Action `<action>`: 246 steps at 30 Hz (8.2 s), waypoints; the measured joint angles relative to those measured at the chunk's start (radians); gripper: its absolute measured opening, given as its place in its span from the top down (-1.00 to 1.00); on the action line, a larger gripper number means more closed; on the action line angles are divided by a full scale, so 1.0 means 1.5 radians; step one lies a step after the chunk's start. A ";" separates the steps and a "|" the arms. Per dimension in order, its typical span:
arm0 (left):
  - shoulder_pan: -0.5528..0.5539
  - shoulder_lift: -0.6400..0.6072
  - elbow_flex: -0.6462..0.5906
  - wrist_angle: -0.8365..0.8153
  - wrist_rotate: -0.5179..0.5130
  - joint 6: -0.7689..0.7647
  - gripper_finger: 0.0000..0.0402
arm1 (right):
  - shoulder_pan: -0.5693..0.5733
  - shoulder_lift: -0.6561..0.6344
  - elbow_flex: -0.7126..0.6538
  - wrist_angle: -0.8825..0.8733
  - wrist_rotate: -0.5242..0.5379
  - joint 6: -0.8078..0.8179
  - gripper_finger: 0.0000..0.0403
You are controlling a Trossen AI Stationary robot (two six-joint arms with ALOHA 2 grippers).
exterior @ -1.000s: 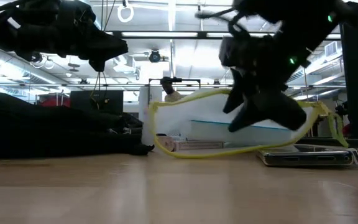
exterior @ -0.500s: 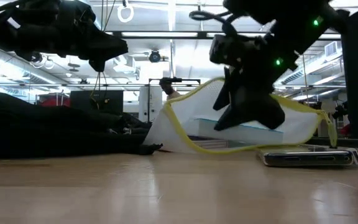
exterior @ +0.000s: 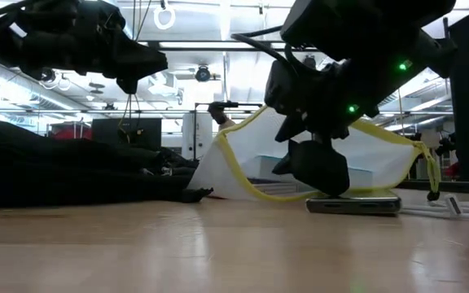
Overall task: Unpack backpack
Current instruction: Remove the medicine organizer from the zip lock bag
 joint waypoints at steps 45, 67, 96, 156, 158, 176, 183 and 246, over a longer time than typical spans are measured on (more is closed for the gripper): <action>0.000 0.000 0.000 0.000 0.000 0.000 0.55 | -0.079 0.005 0.087 -0.142 -0.106 0.090 1.00; -0.001 0.000 0.000 0.114 -0.003 -0.196 0.55 | -0.057 0.002 0.127 -0.191 -0.135 0.148 1.00; -0.061 0.070 0.025 0.066 0.003 -0.112 0.55 | -0.057 0.000 0.127 -0.193 -0.134 0.204 1.00; -0.318 0.646 0.405 -0.237 -0.702 0.035 0.80 | -0.059 0.000 0.128 -0.206 -0.175 0.218 1.00; -0.318 0.646 0.405 -0.240 -0.692 0.035 0.94 | -0.059 0.000 0.128 -0.206 -0.176 0.218 0.99; -0.372 0.634 0.573 -0.435 -0.568 -0.055 1.00 | -0.004 -0.005 0.128 -0.312 -0.241 0.282 0.99; -0.406 0.633 0.613 -0.456 -0.569 -0.054 1.00 | 0.045 -0.011 0.128 -0.310 -0.163 0.304 0.97; -0.414 0.630 0.615 -0.491 -0.446 -0.038 1.00 | 0.006 0.051 0.110 -0.189 -0.014 0.111 0.62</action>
